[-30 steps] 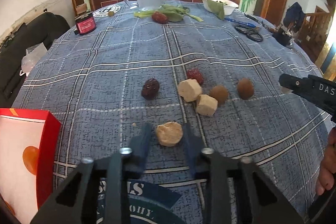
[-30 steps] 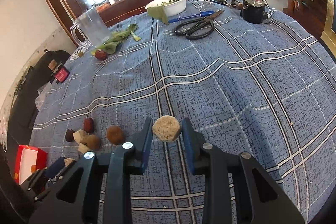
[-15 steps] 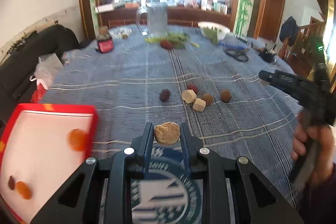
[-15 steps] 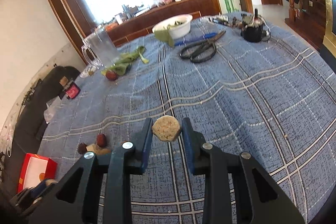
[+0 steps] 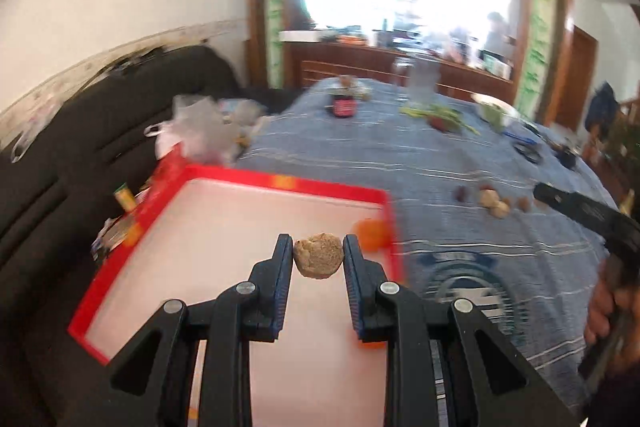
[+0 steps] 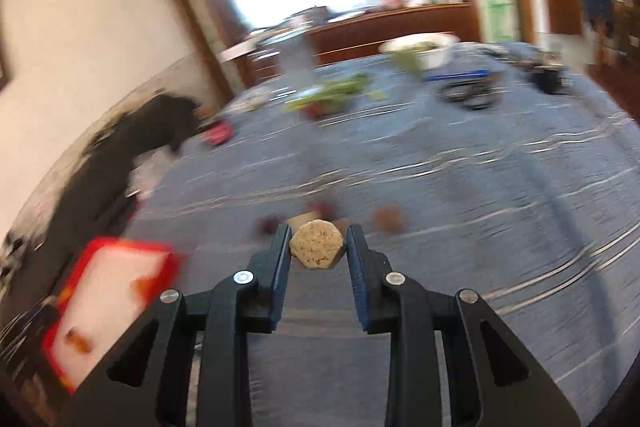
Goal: Organize fruits
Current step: 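Carry both biscuits over the red tray and open both tools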
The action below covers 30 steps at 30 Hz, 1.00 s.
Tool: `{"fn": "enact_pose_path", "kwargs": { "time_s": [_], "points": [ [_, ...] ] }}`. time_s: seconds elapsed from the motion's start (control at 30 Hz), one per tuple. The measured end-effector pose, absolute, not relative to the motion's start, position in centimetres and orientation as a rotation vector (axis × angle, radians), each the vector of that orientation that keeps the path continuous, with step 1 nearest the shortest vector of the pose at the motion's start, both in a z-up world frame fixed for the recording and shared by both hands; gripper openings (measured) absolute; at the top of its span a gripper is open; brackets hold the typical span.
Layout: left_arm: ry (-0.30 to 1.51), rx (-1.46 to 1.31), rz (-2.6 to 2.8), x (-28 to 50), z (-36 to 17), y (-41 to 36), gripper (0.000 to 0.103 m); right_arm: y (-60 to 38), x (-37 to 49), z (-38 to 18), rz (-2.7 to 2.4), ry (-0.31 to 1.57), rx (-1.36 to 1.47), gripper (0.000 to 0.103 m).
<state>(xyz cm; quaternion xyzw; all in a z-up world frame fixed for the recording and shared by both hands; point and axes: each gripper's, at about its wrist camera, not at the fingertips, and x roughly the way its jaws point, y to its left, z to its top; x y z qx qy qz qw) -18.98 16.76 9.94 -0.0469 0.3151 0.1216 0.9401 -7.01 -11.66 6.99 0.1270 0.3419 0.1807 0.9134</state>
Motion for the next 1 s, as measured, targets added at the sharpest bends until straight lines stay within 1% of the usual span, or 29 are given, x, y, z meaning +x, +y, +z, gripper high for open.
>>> {"fn": "enact_pose_path", "kwargs": {
  "time_s": [0.1,0.23,0.43,0.6,0.8,1.0],
  "points": [
    [0.649,-0.13,0.306,-19.8,9.1,19.7,0.024,-6.4,-9.5,7.6,0.507,0.698,0.235,0.03],
    [0.659,-0.161,0.351,-20.6,8.0,22.2,0.024,-0.1,-11.9,7.8,0.656,0.733,0.202,0.03],
    [0.67,-0.178,0.371,-21.3,6.9,24.7,0.024,6.8,-15.2,7.1,0.817,0.775,0.127,0.03],
    [0.68,-0.188,0.402,-21.6,6.2,26.3,0.025,10.0,-17.5,5.4,0.884,0.816,0.069,0.03],
    [0.703,-0.175,0.405,-21.1,5.5,26.6,0.025,11.6,-17.7,3.1,0.868,0.871,0.03,0.03],
    [0.738,-0.166,0.41,-20.0,5.0,26.4,0.025,12.2,-17.9,2.1,0.841,0.906,-0.013,0.03]
  ]
}}
